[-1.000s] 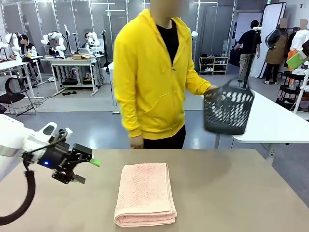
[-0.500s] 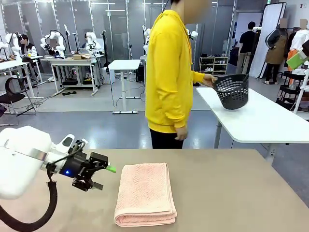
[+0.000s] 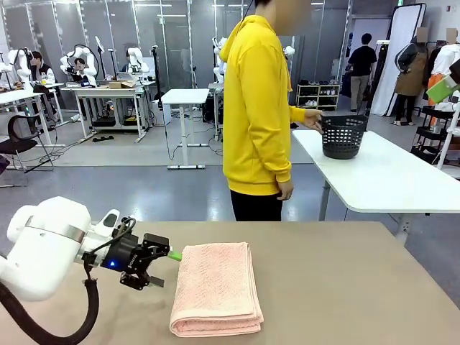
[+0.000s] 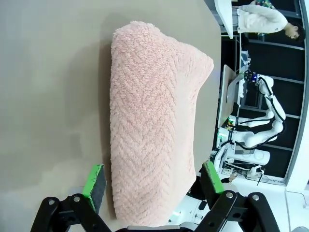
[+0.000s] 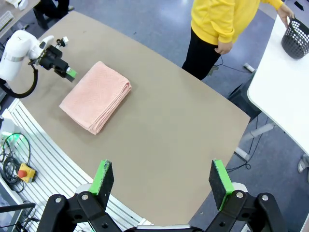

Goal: Fold the towel.
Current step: Pick up the 100 cm Hotel Towel and place it on the left side of the table.

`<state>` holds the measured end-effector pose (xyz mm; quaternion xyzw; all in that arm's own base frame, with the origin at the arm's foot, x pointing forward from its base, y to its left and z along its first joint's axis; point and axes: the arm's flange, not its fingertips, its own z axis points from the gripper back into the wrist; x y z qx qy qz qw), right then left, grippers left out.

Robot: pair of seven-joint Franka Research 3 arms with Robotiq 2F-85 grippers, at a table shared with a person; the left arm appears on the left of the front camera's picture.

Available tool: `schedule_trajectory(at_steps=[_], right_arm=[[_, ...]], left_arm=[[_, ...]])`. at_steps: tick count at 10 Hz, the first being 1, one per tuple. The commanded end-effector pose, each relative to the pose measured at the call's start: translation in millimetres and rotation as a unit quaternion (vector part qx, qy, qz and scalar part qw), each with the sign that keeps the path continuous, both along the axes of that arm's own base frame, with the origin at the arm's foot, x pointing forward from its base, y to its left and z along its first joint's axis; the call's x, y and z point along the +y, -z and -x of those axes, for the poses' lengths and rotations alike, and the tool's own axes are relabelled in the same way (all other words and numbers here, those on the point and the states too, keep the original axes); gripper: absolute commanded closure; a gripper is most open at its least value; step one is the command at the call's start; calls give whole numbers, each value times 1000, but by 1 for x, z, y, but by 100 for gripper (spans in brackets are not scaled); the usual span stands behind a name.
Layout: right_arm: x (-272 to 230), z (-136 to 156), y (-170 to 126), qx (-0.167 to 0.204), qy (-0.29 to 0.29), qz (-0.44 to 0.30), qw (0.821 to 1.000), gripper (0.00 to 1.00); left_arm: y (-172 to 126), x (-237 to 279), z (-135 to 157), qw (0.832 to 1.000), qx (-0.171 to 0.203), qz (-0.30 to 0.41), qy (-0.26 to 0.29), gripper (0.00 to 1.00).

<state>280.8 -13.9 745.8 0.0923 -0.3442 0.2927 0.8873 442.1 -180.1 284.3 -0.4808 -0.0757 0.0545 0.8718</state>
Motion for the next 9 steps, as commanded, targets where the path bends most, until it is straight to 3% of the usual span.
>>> schedule_trajectory(at_steps=[1,9], right_arm=[[0,0,1,0,1,-3,1000,0],[0,0,1,0,1,-3,1000,0]], left_arm=[[11,-12,-9,1000,-8,28,1,0],[32,-35,-17,999,14,31,-6,0]])
